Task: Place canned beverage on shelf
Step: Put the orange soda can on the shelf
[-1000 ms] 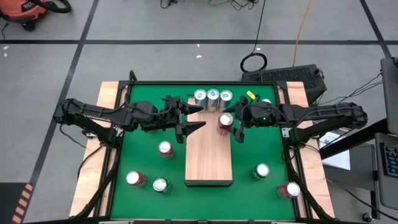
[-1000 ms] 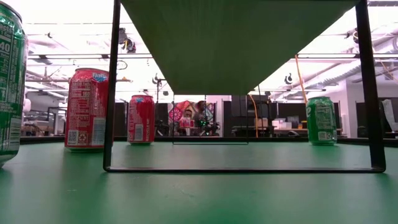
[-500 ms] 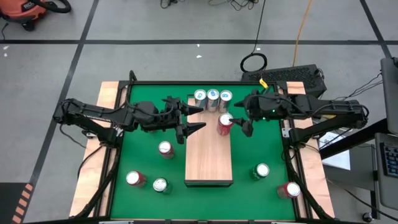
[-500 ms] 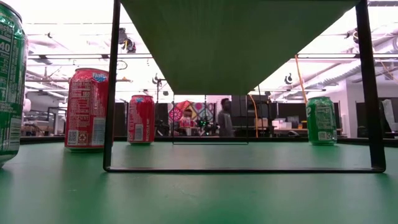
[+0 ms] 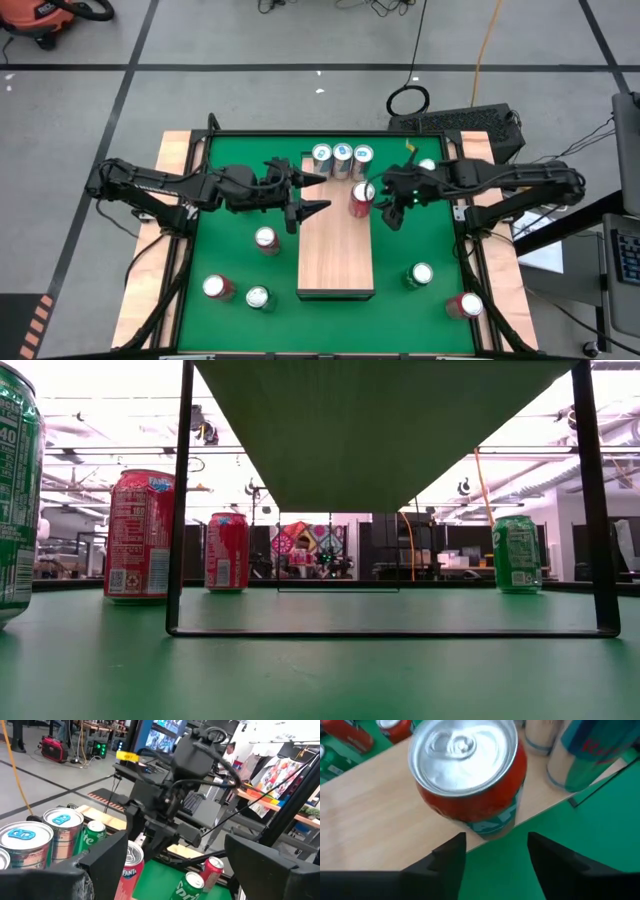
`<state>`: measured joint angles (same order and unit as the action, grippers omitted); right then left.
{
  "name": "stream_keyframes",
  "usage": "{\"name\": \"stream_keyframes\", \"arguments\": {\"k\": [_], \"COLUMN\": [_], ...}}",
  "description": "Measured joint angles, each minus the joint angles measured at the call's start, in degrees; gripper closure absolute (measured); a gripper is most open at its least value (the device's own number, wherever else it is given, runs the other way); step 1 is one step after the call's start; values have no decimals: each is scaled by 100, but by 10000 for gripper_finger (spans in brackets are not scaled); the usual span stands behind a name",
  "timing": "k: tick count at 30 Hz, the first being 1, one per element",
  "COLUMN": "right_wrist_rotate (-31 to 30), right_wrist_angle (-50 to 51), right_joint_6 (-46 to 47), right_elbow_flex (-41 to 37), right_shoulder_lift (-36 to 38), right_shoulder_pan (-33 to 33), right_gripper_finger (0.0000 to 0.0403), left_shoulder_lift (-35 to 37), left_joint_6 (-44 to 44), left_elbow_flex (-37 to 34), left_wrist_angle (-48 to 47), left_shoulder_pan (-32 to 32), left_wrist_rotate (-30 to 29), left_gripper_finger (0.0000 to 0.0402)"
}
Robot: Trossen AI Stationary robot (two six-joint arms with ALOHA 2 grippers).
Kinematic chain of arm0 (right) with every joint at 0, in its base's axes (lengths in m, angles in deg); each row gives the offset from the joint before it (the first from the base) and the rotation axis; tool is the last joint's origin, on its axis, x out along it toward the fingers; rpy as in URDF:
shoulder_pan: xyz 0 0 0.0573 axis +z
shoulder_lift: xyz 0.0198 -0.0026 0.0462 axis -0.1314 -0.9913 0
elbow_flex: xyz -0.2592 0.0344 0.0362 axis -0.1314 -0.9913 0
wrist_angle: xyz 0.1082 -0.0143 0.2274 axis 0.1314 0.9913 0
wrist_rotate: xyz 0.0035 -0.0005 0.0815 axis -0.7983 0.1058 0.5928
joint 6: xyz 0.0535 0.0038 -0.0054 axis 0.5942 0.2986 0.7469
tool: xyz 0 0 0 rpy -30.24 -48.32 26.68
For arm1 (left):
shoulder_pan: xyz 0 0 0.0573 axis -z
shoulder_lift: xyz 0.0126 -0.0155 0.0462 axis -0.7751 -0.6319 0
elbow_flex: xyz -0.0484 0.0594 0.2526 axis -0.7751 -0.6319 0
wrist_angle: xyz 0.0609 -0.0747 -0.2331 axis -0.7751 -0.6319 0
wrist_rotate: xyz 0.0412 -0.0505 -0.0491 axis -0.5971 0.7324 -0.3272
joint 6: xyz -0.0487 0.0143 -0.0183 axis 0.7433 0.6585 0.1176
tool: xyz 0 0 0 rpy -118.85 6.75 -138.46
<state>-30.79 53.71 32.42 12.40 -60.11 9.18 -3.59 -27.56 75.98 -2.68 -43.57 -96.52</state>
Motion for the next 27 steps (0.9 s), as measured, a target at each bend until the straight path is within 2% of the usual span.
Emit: {"name": "stream_keyframes", "arguments": {"k": [5, 12, 27], "right_wrist_rotate": [27, 451, 906], "right_wrist_angle": [-68, -282, -450], "right_joint_6": [18, 158, 445], "right_elbow_flex": [-3, -3, -3], "right_shoulder_lift": [-230, -386, -395], "right_shoulder_pan": [0, 0, 213], "right_gripper_finger": [243, 276, 299], "left_shoulder_lift": [0, 0, 1], "left_joint_6": [1, 0, 10], "left_elbow_flex": [0, 0, 0], "left_wrist_angle": [-120, -118, -189], "left_shoulder_pan": [0, 0, 0], "left_wrist_rotate": [0, 0, 6], "left_gripper_finger": [68, 68, 68]}}
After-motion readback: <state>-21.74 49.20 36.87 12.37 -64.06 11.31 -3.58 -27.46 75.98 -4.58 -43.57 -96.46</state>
